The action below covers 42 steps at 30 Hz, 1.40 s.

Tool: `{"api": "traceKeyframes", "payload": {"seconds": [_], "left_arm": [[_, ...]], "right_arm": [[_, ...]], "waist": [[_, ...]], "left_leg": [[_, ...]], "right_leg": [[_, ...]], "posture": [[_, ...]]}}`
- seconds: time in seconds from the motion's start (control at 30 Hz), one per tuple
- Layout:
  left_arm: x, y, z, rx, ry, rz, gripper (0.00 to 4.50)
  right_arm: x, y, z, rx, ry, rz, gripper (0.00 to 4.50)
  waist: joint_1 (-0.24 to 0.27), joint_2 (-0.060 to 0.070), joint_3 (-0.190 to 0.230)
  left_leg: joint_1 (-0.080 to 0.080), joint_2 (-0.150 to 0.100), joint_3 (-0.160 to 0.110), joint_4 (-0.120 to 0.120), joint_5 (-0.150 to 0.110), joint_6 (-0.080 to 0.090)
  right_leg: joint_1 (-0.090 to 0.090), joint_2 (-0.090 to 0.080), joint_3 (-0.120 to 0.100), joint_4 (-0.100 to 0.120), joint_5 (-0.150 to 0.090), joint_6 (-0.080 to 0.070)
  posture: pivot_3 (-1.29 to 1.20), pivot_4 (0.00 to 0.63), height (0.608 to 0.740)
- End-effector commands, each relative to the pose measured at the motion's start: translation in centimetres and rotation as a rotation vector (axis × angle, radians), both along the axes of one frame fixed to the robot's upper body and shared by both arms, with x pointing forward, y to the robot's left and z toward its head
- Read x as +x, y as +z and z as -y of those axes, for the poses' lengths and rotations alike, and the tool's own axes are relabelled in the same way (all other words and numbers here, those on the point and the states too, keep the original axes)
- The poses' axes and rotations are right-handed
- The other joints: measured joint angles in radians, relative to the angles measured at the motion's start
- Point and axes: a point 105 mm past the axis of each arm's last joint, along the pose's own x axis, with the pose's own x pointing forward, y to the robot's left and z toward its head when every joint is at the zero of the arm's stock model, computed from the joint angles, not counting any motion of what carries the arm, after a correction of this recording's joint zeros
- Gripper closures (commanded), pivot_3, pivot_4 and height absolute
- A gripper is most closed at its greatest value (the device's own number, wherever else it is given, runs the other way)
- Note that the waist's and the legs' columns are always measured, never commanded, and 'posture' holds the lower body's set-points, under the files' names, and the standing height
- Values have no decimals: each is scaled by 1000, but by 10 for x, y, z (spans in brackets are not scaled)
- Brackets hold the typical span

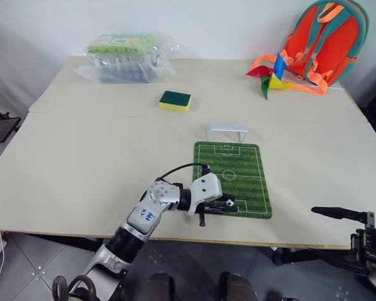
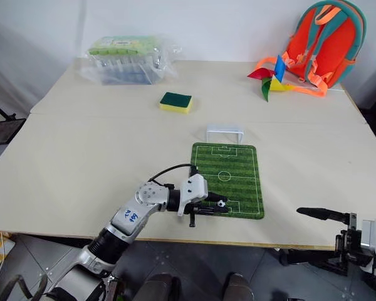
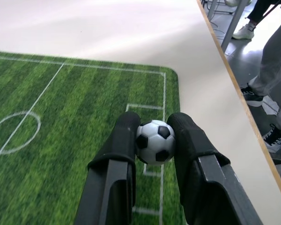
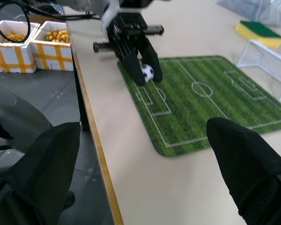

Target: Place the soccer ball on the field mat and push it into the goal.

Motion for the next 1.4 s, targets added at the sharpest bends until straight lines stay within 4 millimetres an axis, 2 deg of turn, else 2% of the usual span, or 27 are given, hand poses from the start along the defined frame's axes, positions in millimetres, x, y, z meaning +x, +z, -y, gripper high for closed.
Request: {"api": "traceKeyframes", "payload": {"seconds": [0.03,0.23,0.3,0.33,0.6,0.77,0.9,1.0,1.1,1.17,1.23,1.3,1.4], "left_arm": [[-8,4,7,-10,-28,16,3639],[-8,0,10,1,-8,5,3639],[-6,-2,11,4,6,3,2925],[-6,-2,12,4,8,3,2730],[-5,-2,16,-18,30,19,348],[-6,3,16,-49,20,42,348],[-4,25,13,-172,20,60,348],[-7,47,-12,-277,-16,91,348],[-7,54,-46,-290,-7,102,348],[-16,48,-74,-241,-13,76,735],[-30,41,-90,-187,-46,56,1222],[-42,35,-95,-152,-70,20,1851],[-63,24,-87,-128,-114,-26,2765]], "right_arm": [[-2,5,-3,7,-12,33,0],[1,2,-10,22,-13,37,0],[3,2,-13,28,-12,40,0],[3,2,-14,30,-12,40,0],[-1,0,-19,43,-14,23,0],[-2,0,-20,46,-15,9,0],[1,2,-21,61,-20,24,0],[8,12,-24,102,-32,63,0],[13,20,-26,140,-35,73,0],[16,24,-27,161,-33,76,0],[16,23,-24,147,-11,77,0],[16,21,-20,137,9,69,0],[18,14,-8,80,42,72,0]], "waist": [[0,0,0],[5,0,0],[10,0,0],[11,0,0],[14,0,0],[14,0,0],[15,0,0],[10,0,0],[-2,1,-1],[-9,1,-1],[-13,2,-1],[-8,2,-1],[1,1,-1]], "left_leg": [[0,0,0,0,0,0],[0,0,0,1,0,0],[0,0,0,1,0,0],[0,0,0,1,0,0],[0,0,0,1,0,1],[0,0,0,1,0,1],[0,0,0,1,-1,1],[0,0,0,1,-1,1],[0,0,1,1,-1,0],[1,0,1,1,-1,0],[1,0,1,1,-1,1],[1,0,1,1,-1,1],[0,-1,0,3,-2,2]], "right_leg": [[0,0,0,0,0,0],[0,0,0,0,0,0],[0,0,0,0,0,0],[0,0,0,0,0,0],[0,0,1,0,0,0],[0,0,1,0,0,0],[0,0,1,0,0,0],[0,0,1,0,0,0],[-1,0,2,1,0,0],[-1,0,2,2,0,0],[-1,0,2,2,0,0],[-1,0,2,1,0,0],[1,0,3,0,1,1]], "posture": [[0,150,740],[0,150,740],[0,150,740],[0,150,740],[0,150,740],[0,150,740],[0,150,740],[0,150,740],[0,150,740],[0,150,740],[0,150,740],[0,150,740],[0,150,740]]}}
